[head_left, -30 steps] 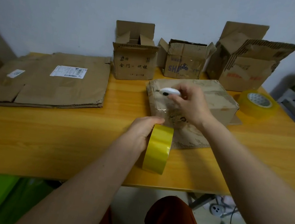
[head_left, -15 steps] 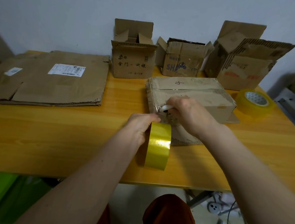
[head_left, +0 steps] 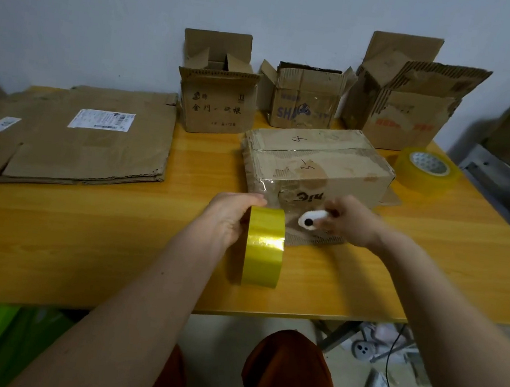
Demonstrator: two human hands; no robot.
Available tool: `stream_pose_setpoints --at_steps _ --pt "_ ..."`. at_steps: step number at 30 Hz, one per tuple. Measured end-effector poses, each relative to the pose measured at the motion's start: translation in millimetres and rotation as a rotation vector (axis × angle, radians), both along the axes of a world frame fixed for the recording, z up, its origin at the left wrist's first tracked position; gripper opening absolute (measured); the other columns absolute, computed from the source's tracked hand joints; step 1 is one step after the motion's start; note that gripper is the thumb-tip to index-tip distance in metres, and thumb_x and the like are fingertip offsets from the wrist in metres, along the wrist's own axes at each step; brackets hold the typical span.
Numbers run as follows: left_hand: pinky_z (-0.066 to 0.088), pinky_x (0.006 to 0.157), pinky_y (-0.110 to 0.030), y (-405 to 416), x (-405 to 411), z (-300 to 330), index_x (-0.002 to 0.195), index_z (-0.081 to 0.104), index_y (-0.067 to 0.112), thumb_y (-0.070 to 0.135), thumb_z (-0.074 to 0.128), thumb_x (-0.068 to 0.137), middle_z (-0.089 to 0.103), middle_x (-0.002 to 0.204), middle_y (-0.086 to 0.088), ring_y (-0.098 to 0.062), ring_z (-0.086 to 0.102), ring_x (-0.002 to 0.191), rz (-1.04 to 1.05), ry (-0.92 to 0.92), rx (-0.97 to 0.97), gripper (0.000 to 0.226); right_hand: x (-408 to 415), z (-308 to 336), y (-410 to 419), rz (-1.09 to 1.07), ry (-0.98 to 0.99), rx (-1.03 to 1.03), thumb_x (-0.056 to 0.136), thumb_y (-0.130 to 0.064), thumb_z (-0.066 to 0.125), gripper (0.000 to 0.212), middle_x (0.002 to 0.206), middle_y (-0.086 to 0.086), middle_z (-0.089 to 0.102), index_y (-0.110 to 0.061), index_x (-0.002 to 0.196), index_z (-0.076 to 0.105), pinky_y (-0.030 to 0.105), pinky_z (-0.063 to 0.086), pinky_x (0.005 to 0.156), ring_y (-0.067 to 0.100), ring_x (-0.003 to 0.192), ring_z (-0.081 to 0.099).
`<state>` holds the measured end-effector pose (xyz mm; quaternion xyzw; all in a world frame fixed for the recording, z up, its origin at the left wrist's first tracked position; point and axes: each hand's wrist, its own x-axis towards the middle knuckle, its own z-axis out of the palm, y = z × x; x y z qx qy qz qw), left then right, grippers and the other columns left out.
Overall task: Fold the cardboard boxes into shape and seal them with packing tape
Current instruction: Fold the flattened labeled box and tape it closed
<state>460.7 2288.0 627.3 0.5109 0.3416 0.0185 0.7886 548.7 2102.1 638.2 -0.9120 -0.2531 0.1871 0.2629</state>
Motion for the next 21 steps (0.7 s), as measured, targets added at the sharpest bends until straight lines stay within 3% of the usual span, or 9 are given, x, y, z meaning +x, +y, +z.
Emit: stream_pose_setpoints --at_steps 1,3,7,9,12,15,17,19,21 --pt "0.054 0.085 -0.042 0 0 0 0.107 0.066 -0.001 -0.005 0.068 0.081 0.066 0.111 -0.022 -0.032 0.064 0.099 -0.007 0.004 -0.003 0.026 0 -7 -6 -0.036 0.086 0.041 0.089 -0.008 0.063 0.002 0.085 0.011 0.063 -0.010 0.088 0.062 0.037 0.049 0.071 0.025 0.078 0.058" --pt "0.053 0.088 -0.044 0 0 0 0.106 0.065 0.000 -0.004 0.067 0.082 0.065 0.112 -0.022 -0.031 0.063 0.098 -0.003 0.007 -0.004 0.025 1 -16 -18 -0.113 0.218 0.169 0.085 -0.001 0.065 0.010 0.088 0.014 0.063 -0.001 0.094 0.060 0.034 0.050 0.071 0.024 0.076 0.059" --pt "0.050 0.095 -0.045 -1 1 -2 0.108 0.067 0.003 -0.001 0.068 0.082 0.066 0.105 -0.018 -0.028 0.062 0.096 0.005 0.028 -0.010 0.027 8 -19 -44 -0.238 0.310 0.268 0.084 -0.001 0.068 0.013 0.080 0.012 0.061 -0.005 0.088 0.056 0.026 0.047 0.060 0.018 0.066 0.057" --pt "0.050 0.092 -0.044 -3 3 -3 0.104 0.067 0.005 0.000 0.067 0.083 0.066 0.099 -0.015 -0.027 0.061 0.089 -0.008 0.036 -0.024 0.022 15 -19 -58 -0.314 0.301 0.272 0.086 -0.001 0.065 0.009 0.081 0.013 0.061 -0.005 0.085 0.057 0.028 0.046 0.062 0.019 0.068 0.056" --pt "0.052 0.078 -0.041 -5 6 -2 0.111 0.066 0.004 0.001 0.065 0.085 0.065 0.107 -0.019 -0.030 0.060 0.094 -0.012 0.052 -0.029 0.026 24 -22 -73 -0.480 0.224 0.309 0.090 -0.001 0.058 0.012 0.082 0.017 0.057 -0.007 0.081 0.055 0.029 0.043 0.060 0.022 0.068 0.053" --pt "0.053 0.070 -0.040 -7 7 -2 0.115 0.066 0.005 0.003 0.065 0.085 0.065 0.112 -0.021 -0.031 0.062 0.092 -0.025 0.061 -0.031 0.030 28 -27 -78 -0.544 0.130 0.153 0.091 -0.007 0.059 0.004 0.086 0.018 0.058 -0.004 0.089 0.059 0.034 0.042 0.058 0.026 0.069 0.052" --pt "0.055 0.066 -0.039 -6 7 -3 0.114 0.066 0.006 0.004 0.067 0.084 0.066 0.113 -0.021 -0.030 0.064 0.089 -0.037 0.066 -0.027 0.029 26 -29 -76 -0.529 0.006 -0.075 0.092 -0.015 0.059 0.015 0.103 0.020 0.060 -0.005 0.102 0.062 0.041 0.047 0.073 0.033 0.090 0.057" --pt "0.055 0.067 -0.040 -4 7 -3 0.115 0.065 0.004 0.005 0.068 0.083 0.065 0.115 -0.022 -0.032 0.064 0.093 -0.054 0.075 -0.022 0.032 18 -27 -63 -0.517 -0.298 -0.186 0.094 -0.020 0.056 0.023 0.118 0.019 0.052 -0.008 0.112 0.061 0.042 0.042 0.088 0.036 0.111 0.047" --pt "0.055 0.069 -0.042 -2 6 -3 0.119 0.062 0.000 0.009 0.068 0.084 0.064 0.116 -0.023 -0.033 0.064 0.094 -0.086 0.092 -0.013 0.036 5 -21 -41 -0.367 -0.646 -0.022 0.090 -0.014 0.059 0.026 0.120 0.017 0.051 -0.006 0.114 0.061 0.038 0.039 0.090 0.035 0.114 0.044"
